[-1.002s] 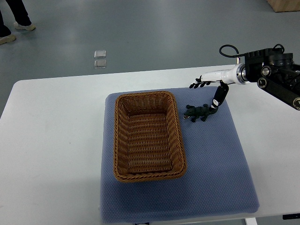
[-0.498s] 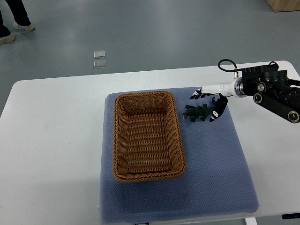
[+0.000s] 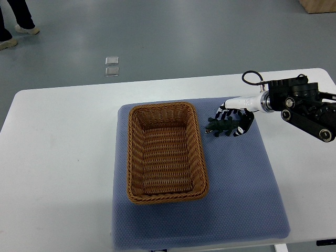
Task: Place crocodile in brown basket with right hand
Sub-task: 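Lower the right hand and close its fingers around the crocodile, then lift the crocodile with the right hand above the basket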
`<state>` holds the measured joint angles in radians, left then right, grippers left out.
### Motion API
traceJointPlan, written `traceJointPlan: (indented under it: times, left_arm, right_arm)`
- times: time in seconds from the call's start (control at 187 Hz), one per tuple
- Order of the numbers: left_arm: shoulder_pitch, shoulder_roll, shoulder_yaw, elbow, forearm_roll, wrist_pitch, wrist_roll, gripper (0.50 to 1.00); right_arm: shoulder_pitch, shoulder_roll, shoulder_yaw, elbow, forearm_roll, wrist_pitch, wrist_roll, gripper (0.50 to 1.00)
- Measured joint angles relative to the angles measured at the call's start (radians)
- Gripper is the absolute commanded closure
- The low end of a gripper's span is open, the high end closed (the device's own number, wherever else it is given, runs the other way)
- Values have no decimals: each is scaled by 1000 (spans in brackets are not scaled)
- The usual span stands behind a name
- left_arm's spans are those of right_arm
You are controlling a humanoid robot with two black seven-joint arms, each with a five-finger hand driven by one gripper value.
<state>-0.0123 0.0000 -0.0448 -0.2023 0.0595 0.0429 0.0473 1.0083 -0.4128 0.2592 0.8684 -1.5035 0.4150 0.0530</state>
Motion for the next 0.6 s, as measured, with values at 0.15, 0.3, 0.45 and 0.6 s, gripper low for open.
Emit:
traceJointPlan:
  times: [0.15, 0.3, 0.45, 0.6]
  left_arm:
    - [0, 0, 0, 6, 0, 0, 0, 500]
    - [1, 0, -1, 9, 0, 0, 0, 500]
    - [1, 0, -1, 9, -1, 0, 0, 500]
    - [0, 0, -1, 9, -1, 0, 0, 500]
  right_arm:
    - [-9, 0, 0, -5, -2, -11, 2, 840]
    - [-12, 0, -7, -7, -17, -13, 11, 950]
    - [-7, -1, -13, -8, -21, -13, 23, 1000]
    - [6, -4, -13, -7, -21, -13, 25, 1000]
